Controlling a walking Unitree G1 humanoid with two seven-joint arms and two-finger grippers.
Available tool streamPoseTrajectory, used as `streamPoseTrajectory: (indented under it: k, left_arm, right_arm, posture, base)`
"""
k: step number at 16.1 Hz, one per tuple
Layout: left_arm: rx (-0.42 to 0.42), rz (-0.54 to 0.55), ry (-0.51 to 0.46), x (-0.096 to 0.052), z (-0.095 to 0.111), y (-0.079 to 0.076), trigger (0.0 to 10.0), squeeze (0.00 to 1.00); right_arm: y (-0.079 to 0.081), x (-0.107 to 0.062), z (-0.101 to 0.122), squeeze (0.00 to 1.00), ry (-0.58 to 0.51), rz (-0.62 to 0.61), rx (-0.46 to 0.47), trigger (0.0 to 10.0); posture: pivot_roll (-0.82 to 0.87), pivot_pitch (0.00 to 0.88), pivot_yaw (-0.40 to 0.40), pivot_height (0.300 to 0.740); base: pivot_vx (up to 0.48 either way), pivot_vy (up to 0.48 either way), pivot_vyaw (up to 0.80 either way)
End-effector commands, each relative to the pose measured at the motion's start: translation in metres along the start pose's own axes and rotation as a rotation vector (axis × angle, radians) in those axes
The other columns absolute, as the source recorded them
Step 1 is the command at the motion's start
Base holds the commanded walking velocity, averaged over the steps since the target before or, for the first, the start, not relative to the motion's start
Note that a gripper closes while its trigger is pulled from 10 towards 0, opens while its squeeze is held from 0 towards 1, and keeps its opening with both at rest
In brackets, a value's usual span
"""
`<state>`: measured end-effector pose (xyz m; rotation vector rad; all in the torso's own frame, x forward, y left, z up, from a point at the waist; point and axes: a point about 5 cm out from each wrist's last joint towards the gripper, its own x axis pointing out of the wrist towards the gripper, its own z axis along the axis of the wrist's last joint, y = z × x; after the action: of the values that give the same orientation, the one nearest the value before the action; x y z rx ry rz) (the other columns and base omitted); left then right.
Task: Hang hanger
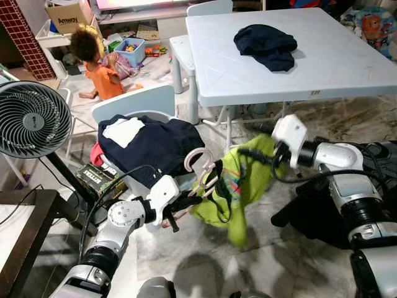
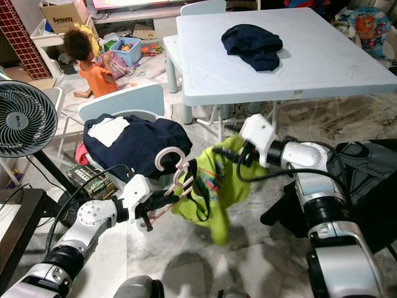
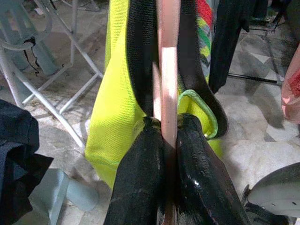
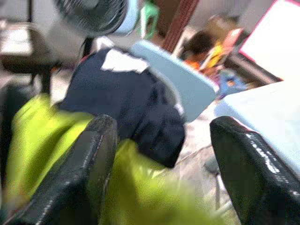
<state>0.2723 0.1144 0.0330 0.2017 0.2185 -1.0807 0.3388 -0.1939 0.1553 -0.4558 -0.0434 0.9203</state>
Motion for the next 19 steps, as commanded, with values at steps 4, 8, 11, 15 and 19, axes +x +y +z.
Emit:
streamPoseTrajectory:
  k: [4, 8, 11, 15, 19]
  left_arm:
    - [0.01, 0.023, -0.042, 0.0, 0.01, 0.005, 0.0, 0.0]
    - [0.012, 0.03, -0.041, 0.0, 0.01, 0.006, 0.0, 0.0]
    - [0.018, 0.071, -0.038, -0.001, 0.01, 0.01, 0.0, 0.0]
    - [-0.015, 0.203, -0.046, -0.006, 0.01, 0.023, 0.0, 0.0]
    - [-0.003, 0.19, -0.046, -0.005, 0.013, 0.024, 0.0, 0.0]
  right_arm:
    - [-0.019, -0.001, 0.015, 1.0, -0.119, -0.148, 0.051, 10.0]
    - [-0.027, -0.009, 0.017, 0.6, -0.137, -0.221, 0.054, 10.0]
    - [-0.043, -0.03, 0.02, 0.0, -0.135, -0.383, 0.018, 10.0]
    - [-0.04, -0.067, -0.017, 0.92, 0.011, -0.548, 0.143, 10.0]
    - [0.013, -0.084, -0.067, 0.0, 0.371, -0.13, 0.198, 10.0]
  posture:
    - [-0.06, 0.0, 0.031, 0.74]
    - [-0.07, 0.0, 0.033, 0.74]
    - [-0.06, 0.0, 0.03, 0.74]
    - [-0.07, 0.0, 0.032, 0.74]
    - [-0.07, 0.0, 0.04, 0.74]
  base:
    - [0.0, 0.0, 0.0]
    - [0.0, 0.0, 0.0]
    - [0.0, 0.0, 0.0]
    - [0.0, 0.0, 0.0]
    - [0.0, 0.0, 0.0]
